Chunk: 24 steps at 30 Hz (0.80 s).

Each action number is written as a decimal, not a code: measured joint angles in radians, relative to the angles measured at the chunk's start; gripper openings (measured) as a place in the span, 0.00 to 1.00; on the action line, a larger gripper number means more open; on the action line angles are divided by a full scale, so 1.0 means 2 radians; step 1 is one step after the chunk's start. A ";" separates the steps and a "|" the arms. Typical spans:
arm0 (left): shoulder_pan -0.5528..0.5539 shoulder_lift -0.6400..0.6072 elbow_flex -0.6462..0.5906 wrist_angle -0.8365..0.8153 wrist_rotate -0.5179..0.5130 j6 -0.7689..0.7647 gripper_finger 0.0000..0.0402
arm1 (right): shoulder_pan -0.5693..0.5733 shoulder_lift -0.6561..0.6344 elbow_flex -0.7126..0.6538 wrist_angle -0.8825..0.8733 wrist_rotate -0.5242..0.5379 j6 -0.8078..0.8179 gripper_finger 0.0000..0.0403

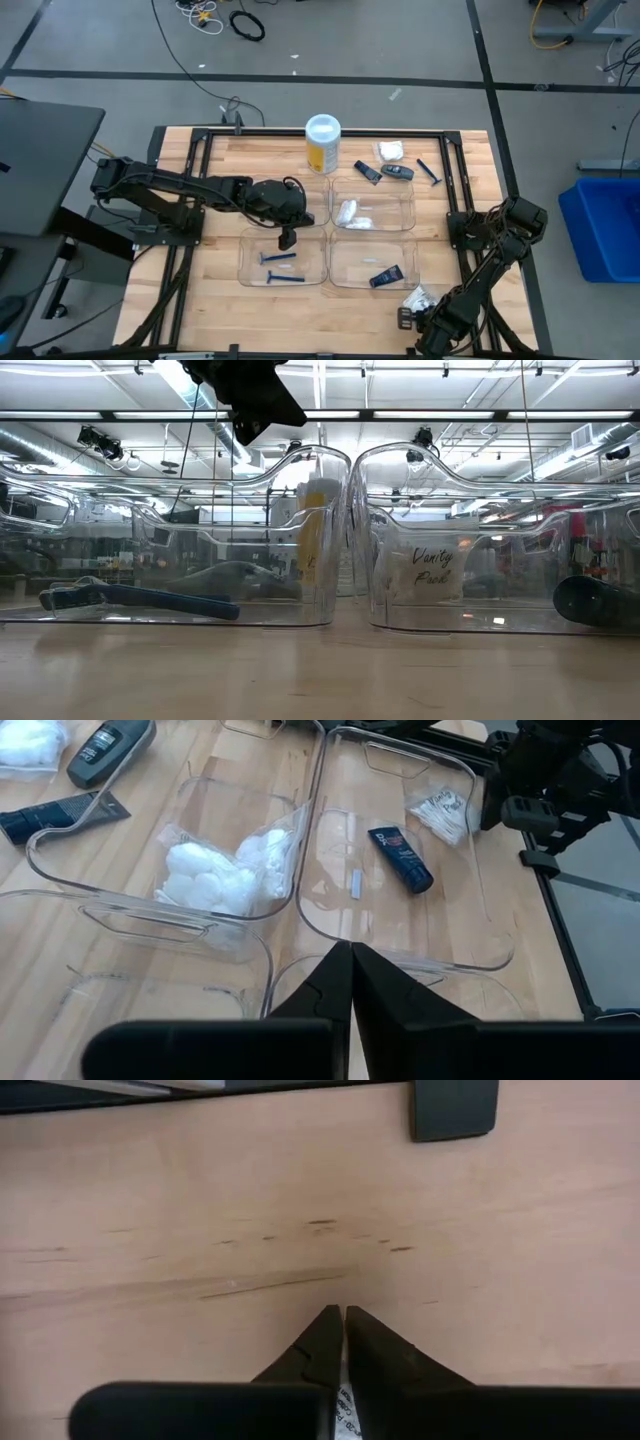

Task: Pick & Place Travel size toiletries
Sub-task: Put the transparent vanity pack into the top right transparent bin

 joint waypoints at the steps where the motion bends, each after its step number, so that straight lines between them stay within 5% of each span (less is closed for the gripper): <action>1: 0.000 0.000 0.000 0.000 0.000 0.000 0.04 | 0.000 0.000 0.000 0.000 -0.001 0.000 0.05; 24: 0.000 0.000 0.000 -0.002 0.000 0.000 0.03 | 0.000 0.000 0.002 0.006 -0.003 0.010 0.01</action>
